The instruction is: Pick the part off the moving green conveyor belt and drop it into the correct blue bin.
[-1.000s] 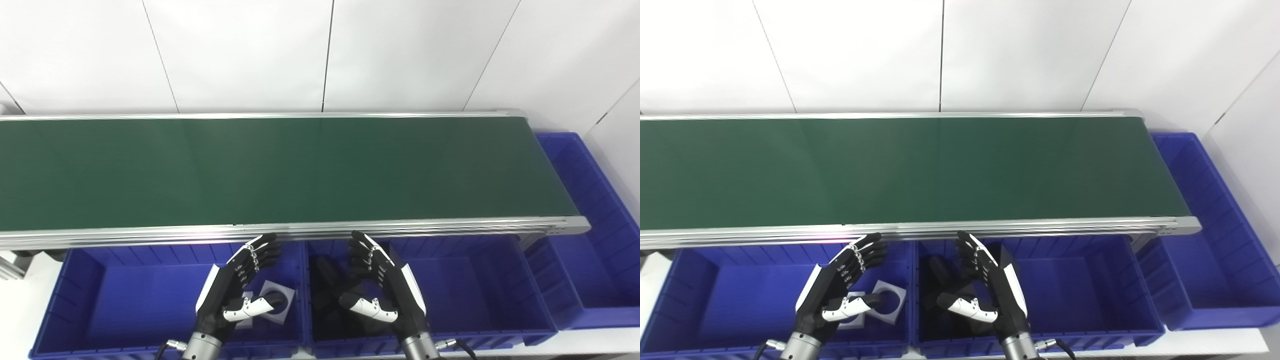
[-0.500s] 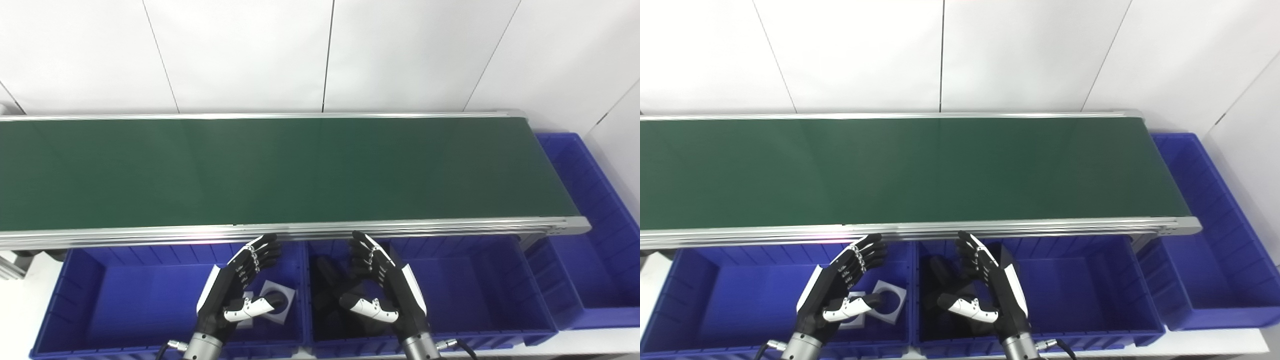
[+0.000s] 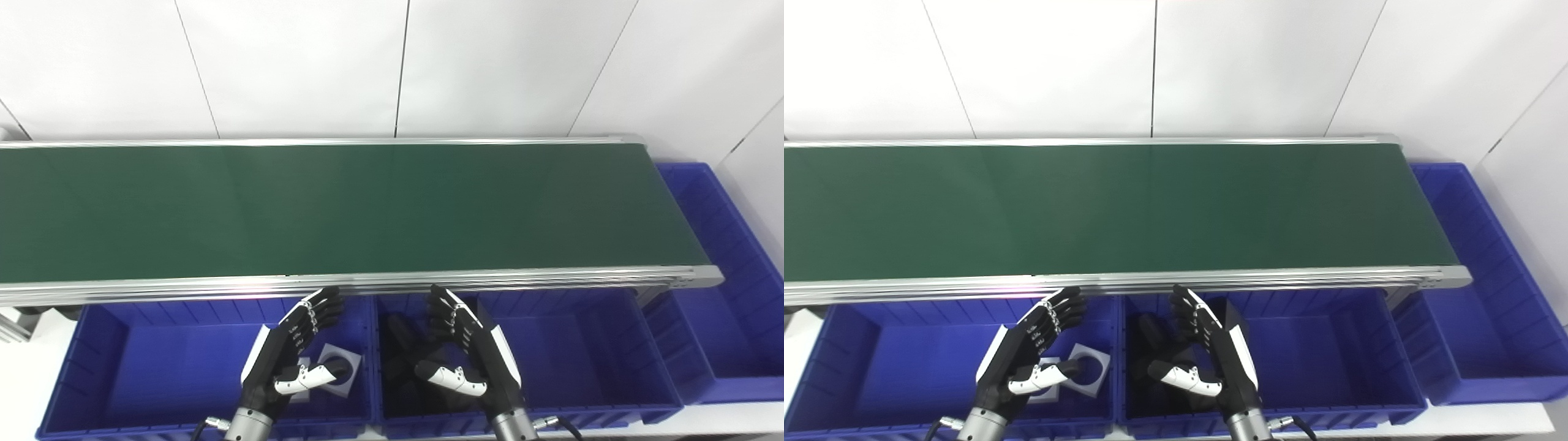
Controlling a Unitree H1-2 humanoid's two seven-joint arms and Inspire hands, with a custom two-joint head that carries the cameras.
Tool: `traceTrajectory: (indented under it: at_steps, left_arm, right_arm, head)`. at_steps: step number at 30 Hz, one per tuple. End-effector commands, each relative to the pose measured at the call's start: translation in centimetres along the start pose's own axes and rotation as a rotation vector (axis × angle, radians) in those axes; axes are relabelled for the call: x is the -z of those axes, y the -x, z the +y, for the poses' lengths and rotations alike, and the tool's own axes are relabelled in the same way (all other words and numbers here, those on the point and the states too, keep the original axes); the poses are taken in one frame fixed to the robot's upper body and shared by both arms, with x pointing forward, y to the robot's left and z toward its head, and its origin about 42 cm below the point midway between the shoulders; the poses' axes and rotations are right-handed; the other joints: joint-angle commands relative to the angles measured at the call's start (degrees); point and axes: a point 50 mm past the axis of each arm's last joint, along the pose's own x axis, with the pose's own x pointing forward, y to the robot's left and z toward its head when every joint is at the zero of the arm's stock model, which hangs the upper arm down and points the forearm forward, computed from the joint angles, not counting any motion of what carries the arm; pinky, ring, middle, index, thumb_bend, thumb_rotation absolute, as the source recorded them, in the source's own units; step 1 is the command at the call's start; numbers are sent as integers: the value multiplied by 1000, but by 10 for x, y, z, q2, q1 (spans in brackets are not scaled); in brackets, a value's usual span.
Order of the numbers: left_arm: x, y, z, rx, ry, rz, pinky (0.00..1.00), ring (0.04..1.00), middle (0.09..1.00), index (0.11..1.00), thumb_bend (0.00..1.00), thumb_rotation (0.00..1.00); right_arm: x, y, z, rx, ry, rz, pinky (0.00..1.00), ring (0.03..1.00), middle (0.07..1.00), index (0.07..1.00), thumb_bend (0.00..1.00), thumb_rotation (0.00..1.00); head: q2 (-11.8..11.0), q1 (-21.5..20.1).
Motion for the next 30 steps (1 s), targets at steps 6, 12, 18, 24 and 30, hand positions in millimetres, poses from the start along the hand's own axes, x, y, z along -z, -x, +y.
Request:
traceTrajectory:
  at_steps: [6,12,18,24,30]
  left_arm:
    - [-10,-11,-3,15,-20,-73,805,805,817,830,997,395]
    - [-11,-11,-3,13,-22,-73,806,806,819,834,999,398]
    - [-10,-11,-3,10,-18,-73,810,804,816,834,997,392]
    - [-10,-10,-3,11,-18,-71,805,807,819,835,999,397]
    - [-10,-11,-3,12,-20,-73,806,808,820,833,998,398]
  right_arm:
    - [-11,-6,-1,-3,0,-90,803,858,863,894,989,500]
    - [-11,-6,-1,-6,0,-90,803,859,865,895,987,499]
    - [-11,-6,-2,-5,-1,-91,801,858,864,893,987,495]
    - [-11,-6,-2,-4,0,-90,800,858,862,894,986,497]
    - [-11,-6,-2,-4,-3,-89,804,859,864,895,990,496]
  head:
    - [-1,1]
    - [0,2]
    - [-1,2]
    - [-1,3]
    - [-1,3]
